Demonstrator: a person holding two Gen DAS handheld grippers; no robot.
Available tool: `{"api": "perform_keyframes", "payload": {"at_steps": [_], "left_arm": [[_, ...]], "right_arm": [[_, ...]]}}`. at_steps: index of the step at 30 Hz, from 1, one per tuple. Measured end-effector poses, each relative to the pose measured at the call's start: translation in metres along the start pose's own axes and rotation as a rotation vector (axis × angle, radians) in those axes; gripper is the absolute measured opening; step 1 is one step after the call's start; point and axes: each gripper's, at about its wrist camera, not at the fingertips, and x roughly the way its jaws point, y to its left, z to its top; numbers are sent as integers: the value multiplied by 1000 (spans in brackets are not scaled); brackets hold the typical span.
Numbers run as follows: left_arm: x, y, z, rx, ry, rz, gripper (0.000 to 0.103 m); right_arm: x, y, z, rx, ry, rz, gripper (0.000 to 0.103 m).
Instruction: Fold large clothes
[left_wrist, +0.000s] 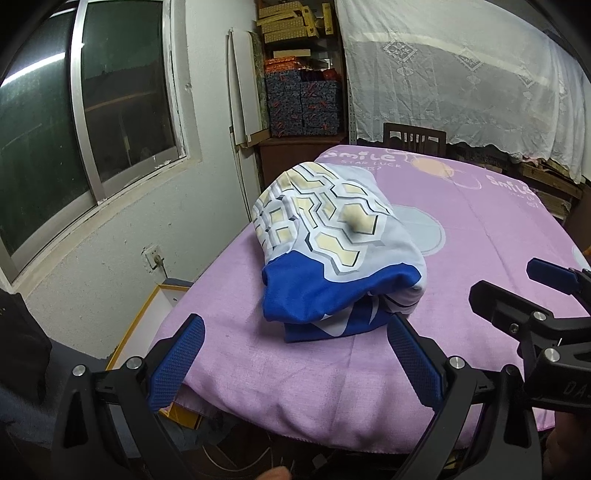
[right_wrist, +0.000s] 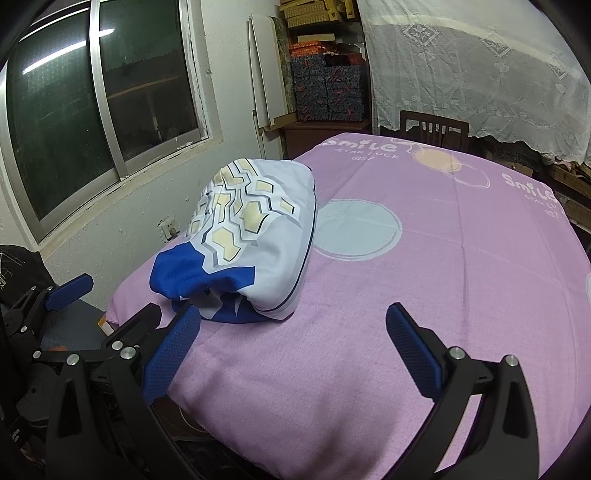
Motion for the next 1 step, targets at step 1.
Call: {"api": "perform_keyframes", "payload": {"at_steps": [1], "left_arm": [[0,1,0,-4,2,-1,99]], "right_arm": [[0,-1,0,1,0,0,98]]}}
